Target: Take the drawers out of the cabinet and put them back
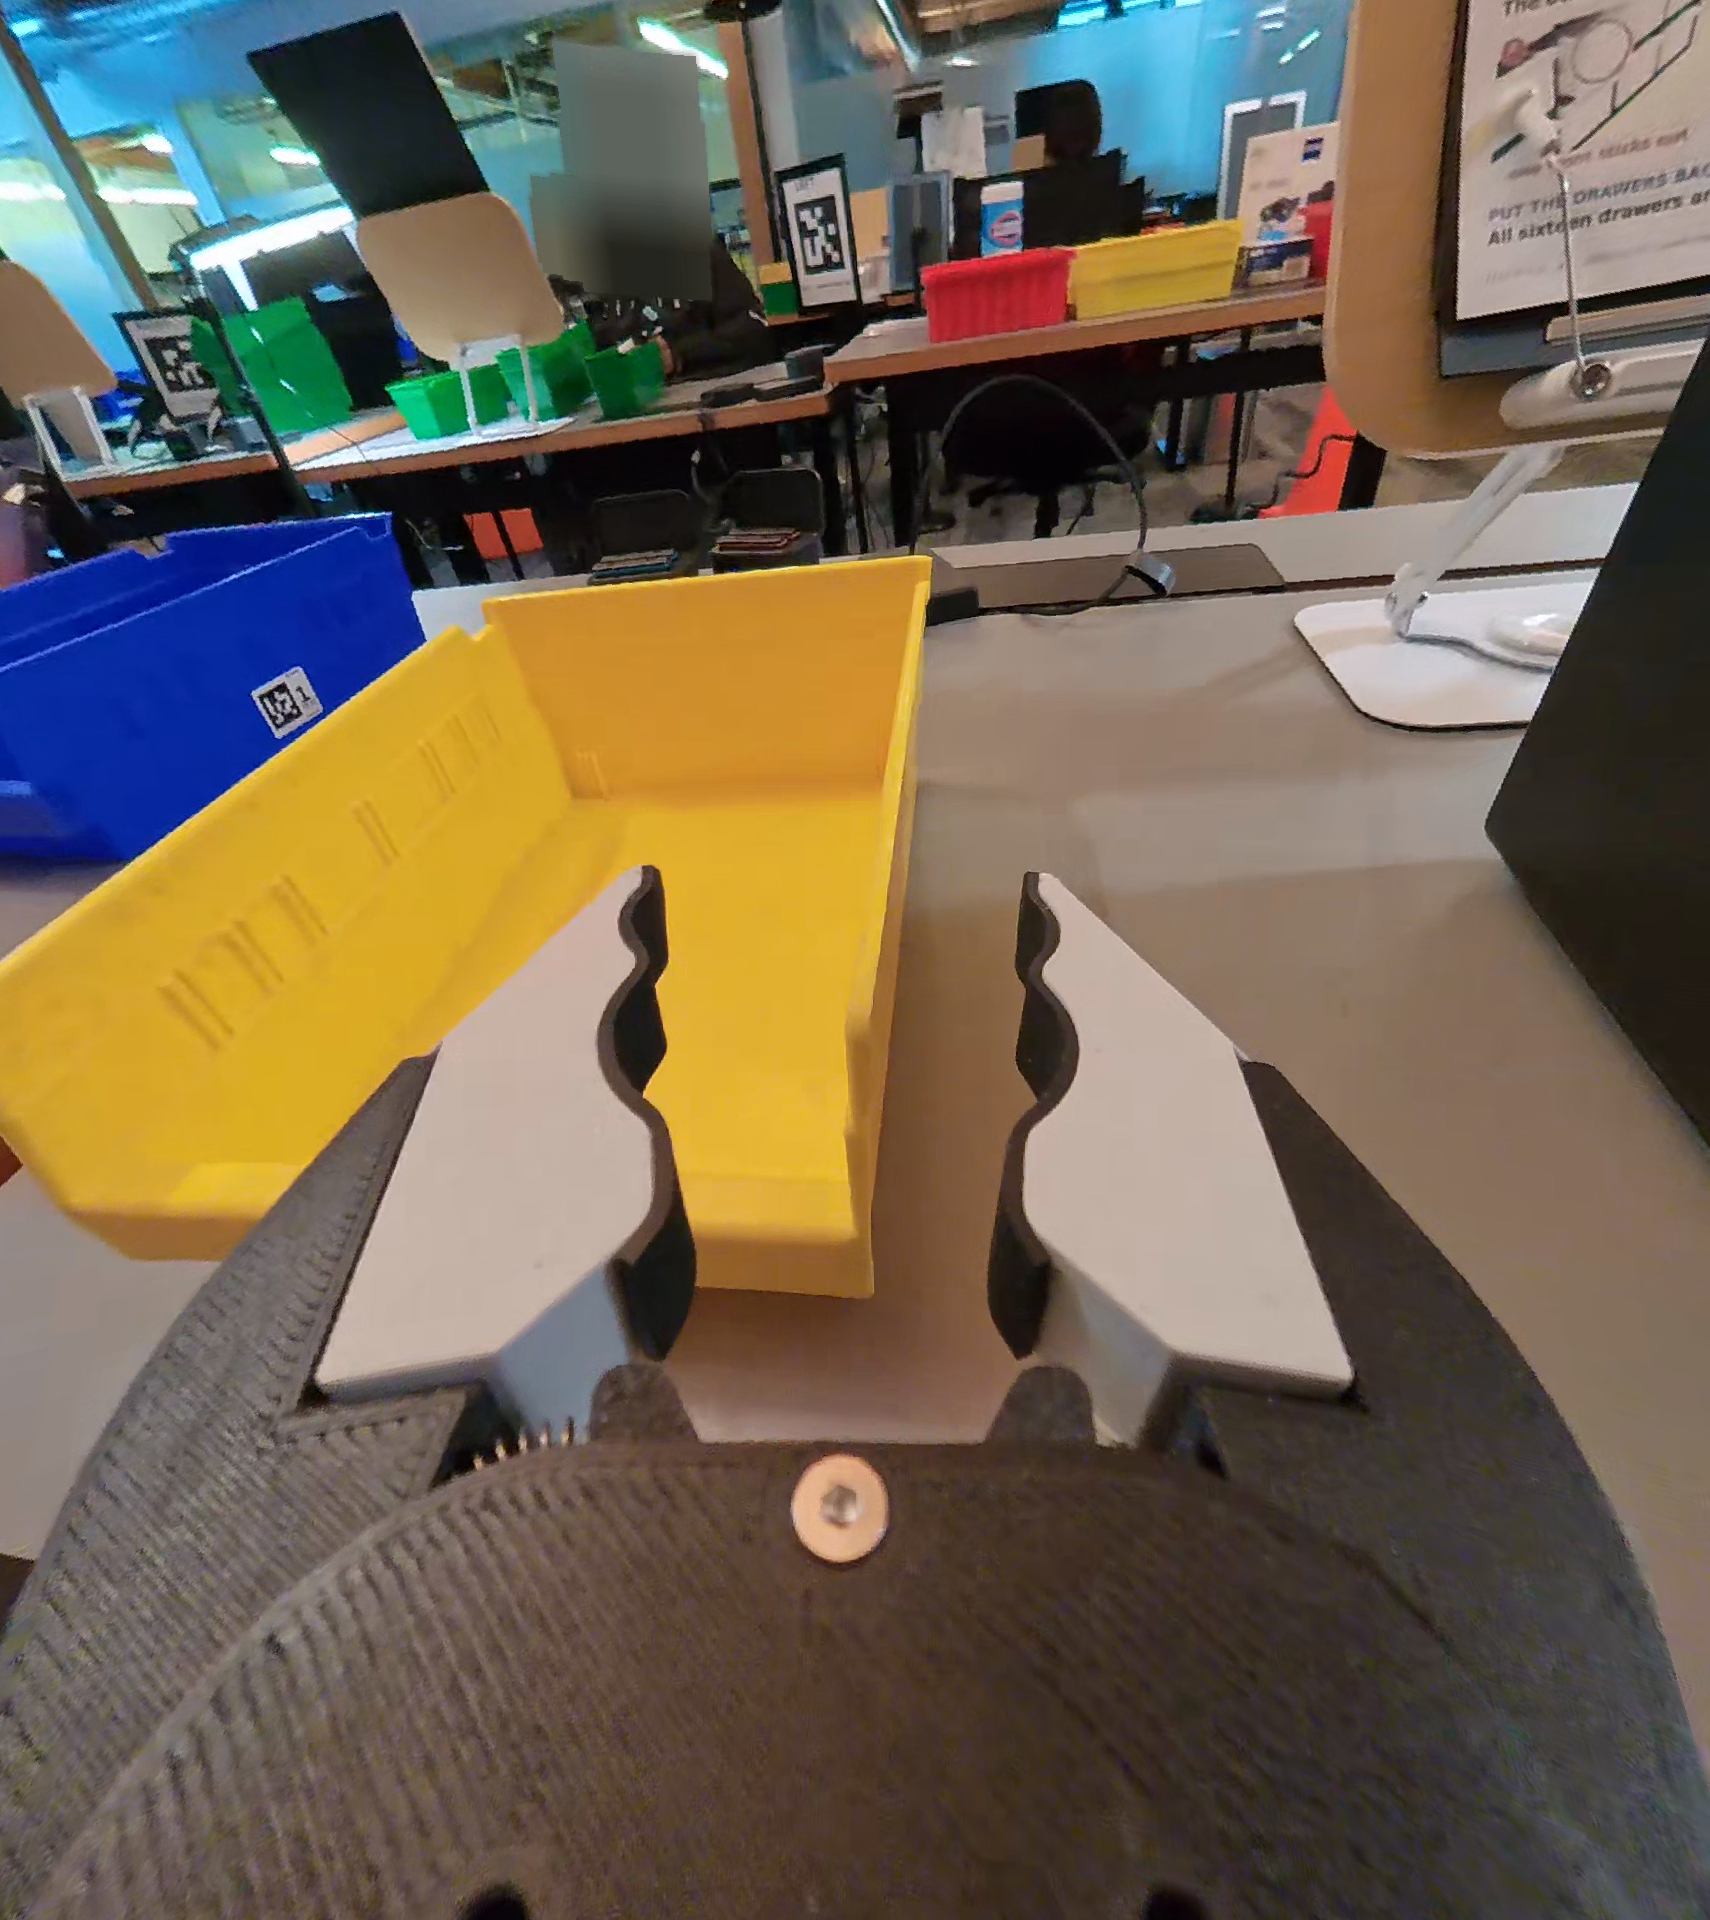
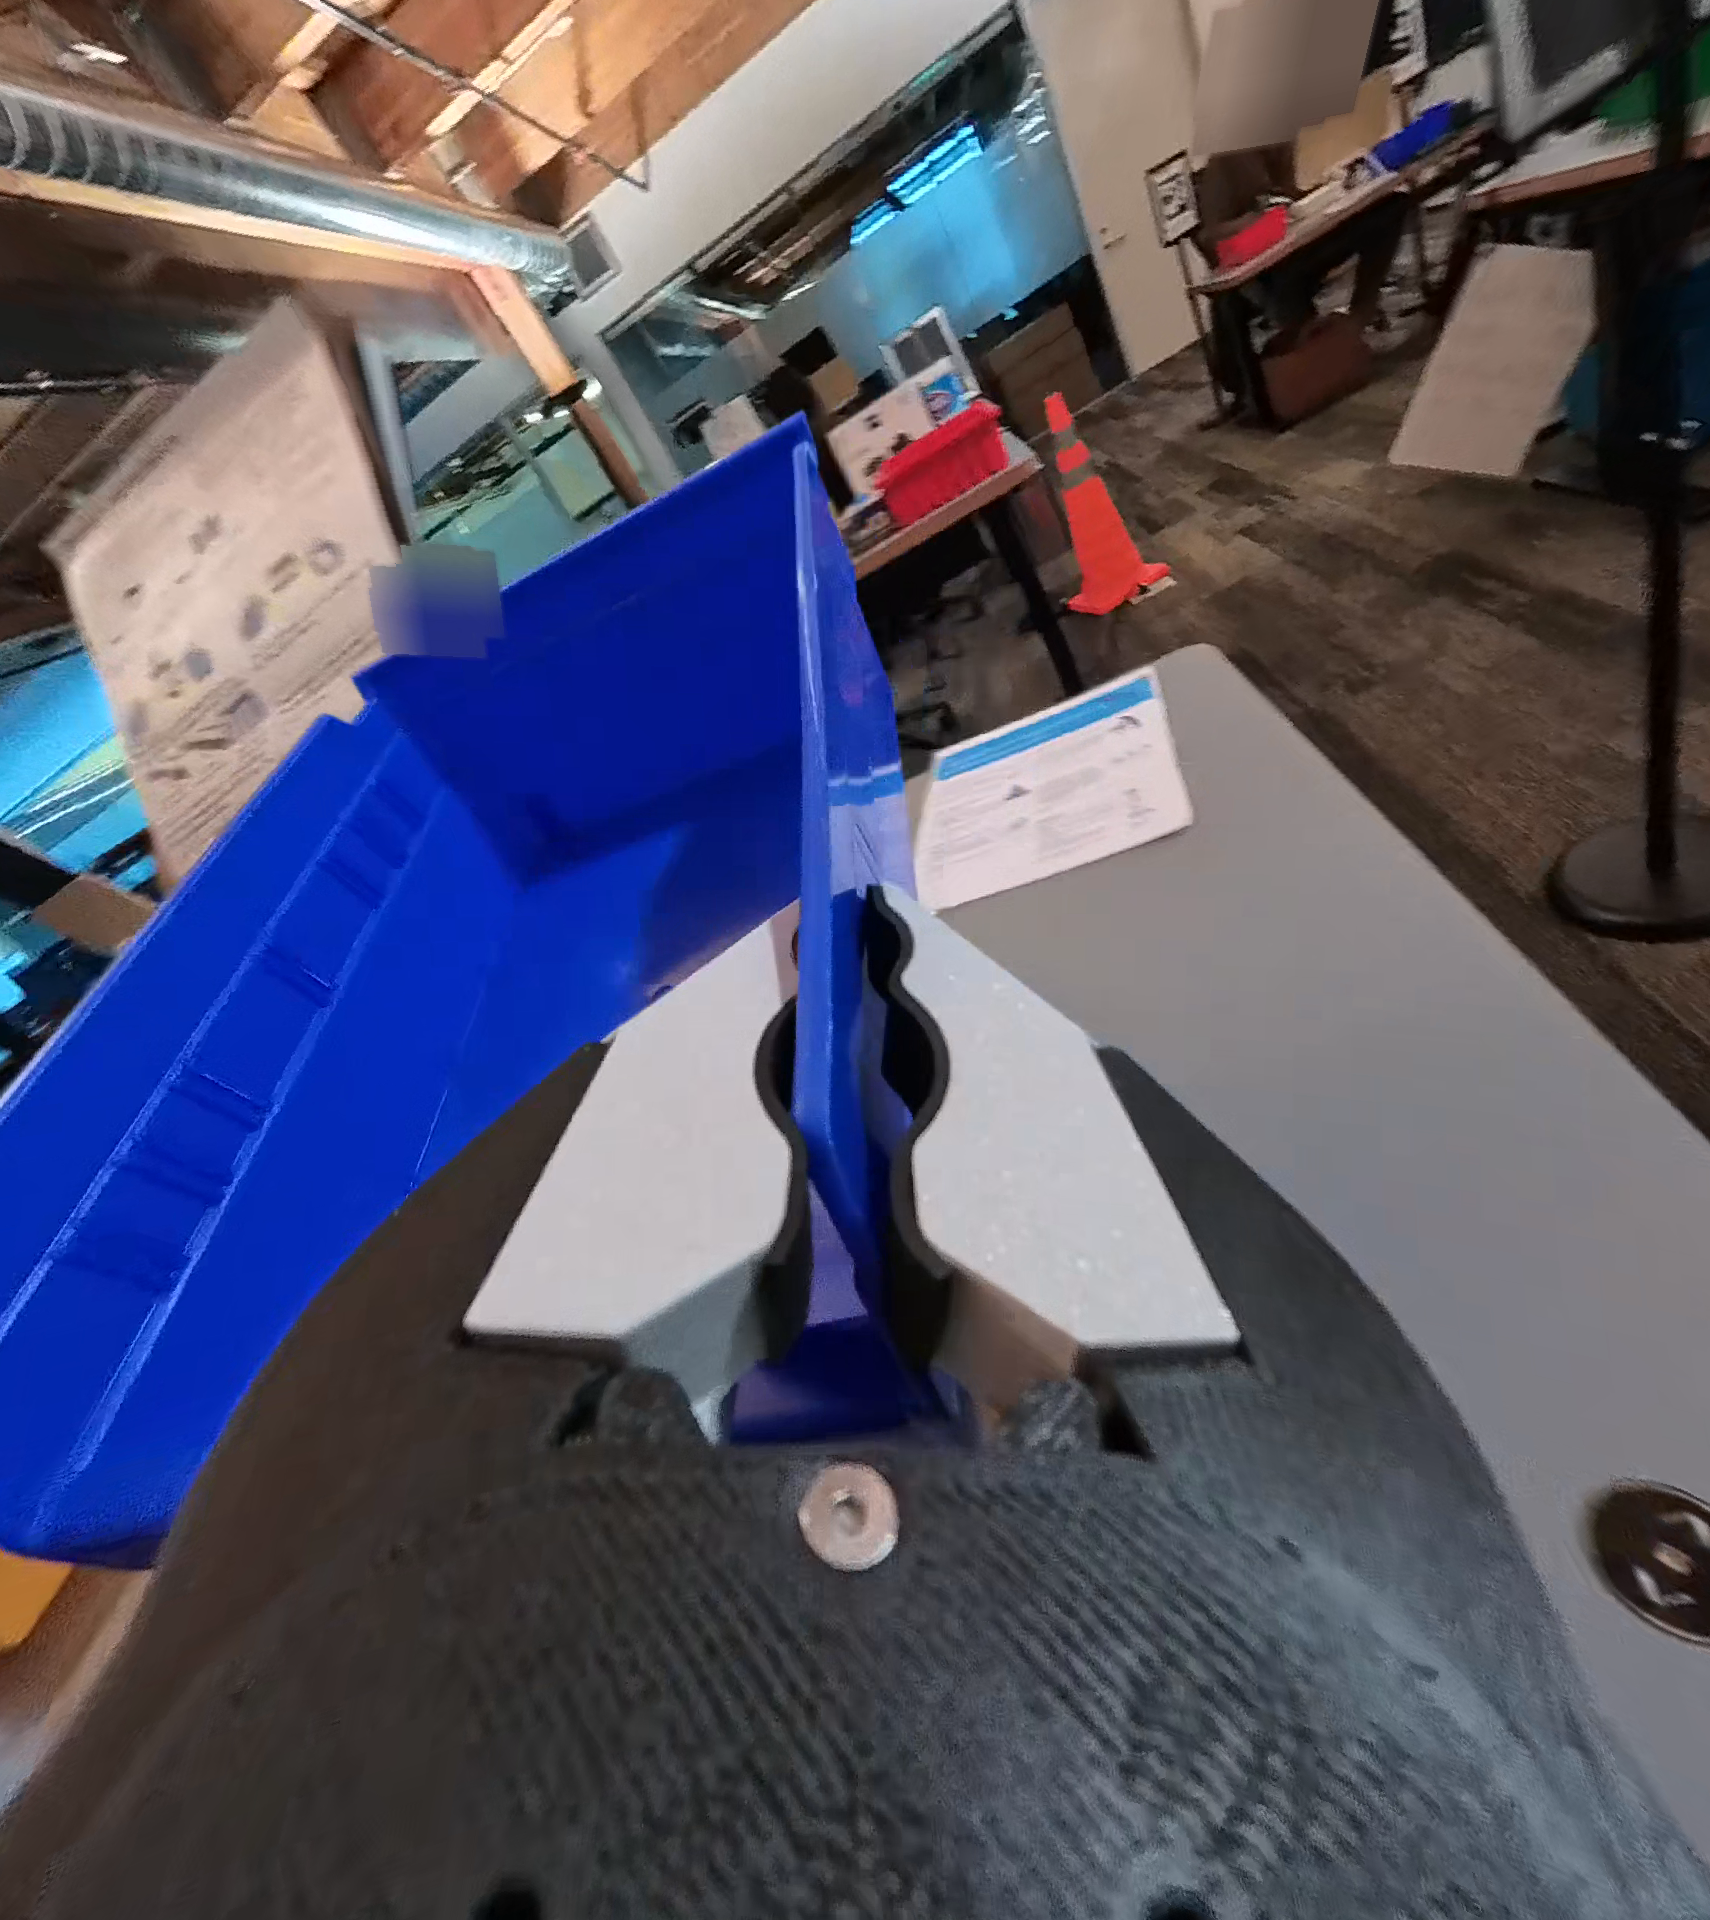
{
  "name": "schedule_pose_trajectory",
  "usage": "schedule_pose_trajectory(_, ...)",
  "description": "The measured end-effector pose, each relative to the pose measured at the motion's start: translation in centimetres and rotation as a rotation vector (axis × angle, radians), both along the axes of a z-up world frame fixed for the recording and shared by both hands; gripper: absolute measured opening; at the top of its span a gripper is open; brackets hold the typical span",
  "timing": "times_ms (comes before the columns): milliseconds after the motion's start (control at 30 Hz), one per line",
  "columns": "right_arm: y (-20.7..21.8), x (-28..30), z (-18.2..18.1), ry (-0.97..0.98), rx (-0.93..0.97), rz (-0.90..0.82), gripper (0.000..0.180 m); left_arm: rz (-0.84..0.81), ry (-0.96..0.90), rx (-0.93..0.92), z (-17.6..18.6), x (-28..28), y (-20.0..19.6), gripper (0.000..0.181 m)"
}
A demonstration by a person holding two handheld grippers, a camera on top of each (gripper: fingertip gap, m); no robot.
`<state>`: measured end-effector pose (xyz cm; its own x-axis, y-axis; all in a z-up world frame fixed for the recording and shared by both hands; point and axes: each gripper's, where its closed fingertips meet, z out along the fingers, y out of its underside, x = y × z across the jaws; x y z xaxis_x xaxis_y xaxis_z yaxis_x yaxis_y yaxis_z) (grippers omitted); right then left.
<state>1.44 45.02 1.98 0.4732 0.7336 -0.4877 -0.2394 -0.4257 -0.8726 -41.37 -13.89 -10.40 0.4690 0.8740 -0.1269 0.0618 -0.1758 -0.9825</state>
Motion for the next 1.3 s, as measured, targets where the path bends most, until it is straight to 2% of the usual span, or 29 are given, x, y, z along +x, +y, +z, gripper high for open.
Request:
schedule_pose_trajectory(133, -4.5, -2.6, 3.6, 0.024, 0.040, 0.148, 0.003, -0.016, 0.015, -0.020, -0.1, 0.0, 0.5, 0.064)
schedule_pose_trajectory(300, -10.4, -6.6, 7.5, 0.055, 0.052, 0.379, 0.003, -0.037, -0.134, -0.077, -3.3, -1.2, 1.3, 0.063)
schedule_pose_trajectory(367, -12.9, -8.6, 8.7, 0.051, 0.064, 0.456, 0.002, -0.070, -0.186, -0.106, -4.5, -1.3, 1.8, 0.043)
schedule_pose_trajectory(433, -16.0, -11.2, 9.6, 0.032, 0.091, 0.528, 0.002, -0.038, -0.180, -0.130, -4.7, -2.0, 1.2, 0.003)
schedule_pose_trajectory(533, -21.4, -15.9, 10.0, 0.002, 0.116, 0.646, 0.003, -0.076, -0.192, -0.129, -3.8, -2.2, 0.8, 0.001)
schedule_pose_trajectory(600, -25.4, -19.3, 9.7, -0.001, 0.105, 0.727, 0.003, -0.047, -0.128, -0.139, -1.8, -2.6, -0.7, 0.002)
schedule_pose_trajectory(667, -29.6, -22.4, 9.1, 0.016, 0.085, 0.794, 0.003, -0.057, -0.144, -0.074, 0.5, -2.6, -2.5, 0.001)
schedule_pose_trajectory(767, -36.1, -26.1, 7.4, 0.037, 0.055, 0.864, 0.003, -0.002, -0.193, 0.087, 3.5, -3.2, -7.3, 0.000)
schedule_pose_trajectory(967, -47.3, -29.7, 2.5, 0.007, 0.119, 0.913, 0.002, 0.146, -0.150, 0.133, 8.8, -3.1, -17.9, 0.000)
schedule_pose_trajectory(1133, -51.8, -31.6, -2.1, -0.038, 0.208, 0.869, 0.002, 0.273, -0.070, 0.055, 12.9, -1.1, -23.8, 0.000)
schedule_pose_trajectory(1300, -53.4, -37.2, -8.9, -0.122, 0.098, 0.832, 0.002, 0.284, -0.038, -0.030, 14.7, 0.5, -24.2, 0.000)
